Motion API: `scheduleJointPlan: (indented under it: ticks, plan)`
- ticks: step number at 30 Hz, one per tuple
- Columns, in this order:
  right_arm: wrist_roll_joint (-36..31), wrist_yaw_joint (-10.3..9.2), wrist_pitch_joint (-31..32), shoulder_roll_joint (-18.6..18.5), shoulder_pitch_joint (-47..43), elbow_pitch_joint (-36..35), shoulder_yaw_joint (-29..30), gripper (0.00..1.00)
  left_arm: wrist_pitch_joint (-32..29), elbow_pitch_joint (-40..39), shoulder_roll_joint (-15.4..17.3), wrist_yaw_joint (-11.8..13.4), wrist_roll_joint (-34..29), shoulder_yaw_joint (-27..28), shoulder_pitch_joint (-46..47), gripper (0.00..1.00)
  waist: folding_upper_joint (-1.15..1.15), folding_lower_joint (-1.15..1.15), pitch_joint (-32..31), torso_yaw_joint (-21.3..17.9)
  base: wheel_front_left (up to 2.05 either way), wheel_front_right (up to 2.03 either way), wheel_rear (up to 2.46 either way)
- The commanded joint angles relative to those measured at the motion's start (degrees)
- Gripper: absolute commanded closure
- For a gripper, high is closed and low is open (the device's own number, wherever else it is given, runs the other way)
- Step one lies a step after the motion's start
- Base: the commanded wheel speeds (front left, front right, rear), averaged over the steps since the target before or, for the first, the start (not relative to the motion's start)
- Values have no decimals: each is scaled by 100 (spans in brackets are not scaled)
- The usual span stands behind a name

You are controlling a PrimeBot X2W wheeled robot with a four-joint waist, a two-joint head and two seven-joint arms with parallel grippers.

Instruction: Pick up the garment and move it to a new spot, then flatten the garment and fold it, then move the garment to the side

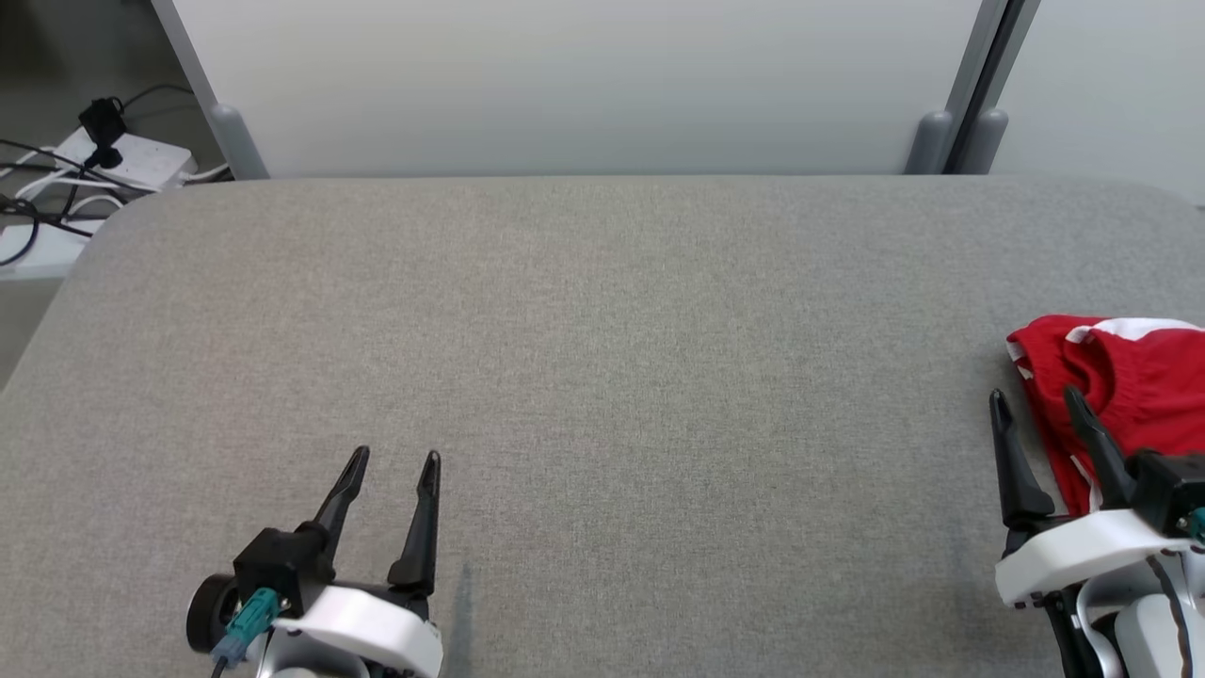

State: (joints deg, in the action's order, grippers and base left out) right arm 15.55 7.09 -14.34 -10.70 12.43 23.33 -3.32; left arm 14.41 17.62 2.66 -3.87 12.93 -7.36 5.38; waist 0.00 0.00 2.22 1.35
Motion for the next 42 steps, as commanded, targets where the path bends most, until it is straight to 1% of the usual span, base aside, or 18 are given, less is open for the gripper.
scheduleJointPlan:
  ticks: [1,11,16,26,32,33,36,40,42]
  plan:
    - [-50,40,-65,-25,14,-187,-82,0,59,-152,34,66,-69,225,57,0,0,0,-57,-8,0,0,0]
    - [-137,40,-65,110,-280,-517,17,0,59,-208,28,245,-354,656,-212,0,0,0,-277,33,0,0,0]
    - [-204,40,-65,173,-396,-612,87,0,59,-201,27,283,-448,894,-289,0,0,0,-306,31,0,0,0]
    - [-247,40,-65,218,-428,-662,122,0,59,-187,24,252,-544,1166,-287,0,0,0,-268,10,0,0,0]
    - [-238,40,-65,236,-429,-658,121,0,59,-406,23,89,-355,1210,-304,0,0,0,-249,27,0,0,0]
    - [-201,-3,3,304,-495,-446,245,100,-2,-225,-17,90,-340,1024,-430,100,0,0,-249,26,0,0,0]
    - [-194,-3,22,399,-623,-260,237,100,-28,-15,-63,91,-339,1015,-545,100,0,0,-248,25,0,0,0]
    - [-13,-2,84,408,-608,-259,270,100,-108,18,-61,80,-160,1062,-494,100,0,2,-248,21,0,0,0]
    - [114,-2,120,414,-609,-272,284,100,-149,14,-59,73,-25,1074,-482,100,0,8,-253,18,0,0,0]
